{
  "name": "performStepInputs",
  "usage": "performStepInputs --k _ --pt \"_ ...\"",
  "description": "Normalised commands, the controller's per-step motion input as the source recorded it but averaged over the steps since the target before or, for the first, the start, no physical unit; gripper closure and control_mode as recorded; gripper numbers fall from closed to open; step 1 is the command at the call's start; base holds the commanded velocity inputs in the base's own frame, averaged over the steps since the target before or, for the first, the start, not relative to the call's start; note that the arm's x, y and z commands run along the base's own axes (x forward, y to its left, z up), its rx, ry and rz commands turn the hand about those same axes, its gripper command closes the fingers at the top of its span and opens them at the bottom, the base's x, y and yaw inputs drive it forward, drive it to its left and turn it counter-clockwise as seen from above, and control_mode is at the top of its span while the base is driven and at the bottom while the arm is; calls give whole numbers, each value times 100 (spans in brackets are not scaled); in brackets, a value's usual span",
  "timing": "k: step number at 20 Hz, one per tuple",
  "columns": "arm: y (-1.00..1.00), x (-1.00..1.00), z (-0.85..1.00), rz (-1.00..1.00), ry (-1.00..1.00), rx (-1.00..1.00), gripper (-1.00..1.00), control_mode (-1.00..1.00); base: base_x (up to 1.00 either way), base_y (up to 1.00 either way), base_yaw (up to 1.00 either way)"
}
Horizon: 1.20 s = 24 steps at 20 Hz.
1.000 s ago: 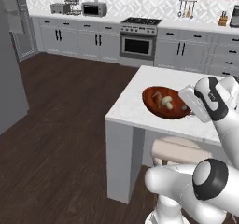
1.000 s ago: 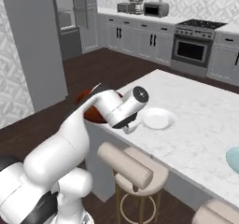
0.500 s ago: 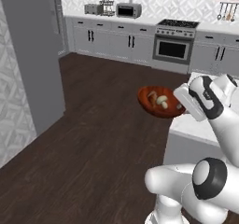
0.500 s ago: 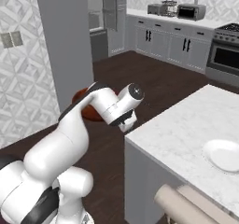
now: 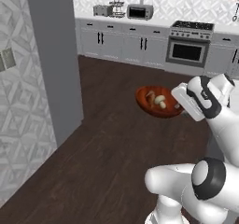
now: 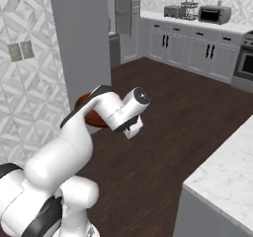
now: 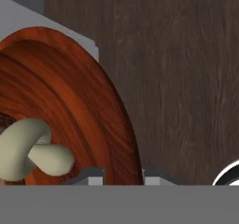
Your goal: Pick the chicken drumstick and mushroom from their plates and place them in the bowl. Then put the bowl in the fridge.
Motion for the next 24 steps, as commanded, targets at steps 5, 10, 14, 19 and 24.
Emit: performStepInputs --k 5,10,14,19,24 --pt "0 0 0 0 0 0 100 100 100 11 -21" --pt "0 0 0 0 0 0 100 100 100 0 -13" --pt "0 0 0 0 0 0 100 100 100 19 -18" --pt "0 0 0 0 0 0 100 100 100 68 -30" --pt "0 0 0 0 0 0 100 100 100 25 -21"
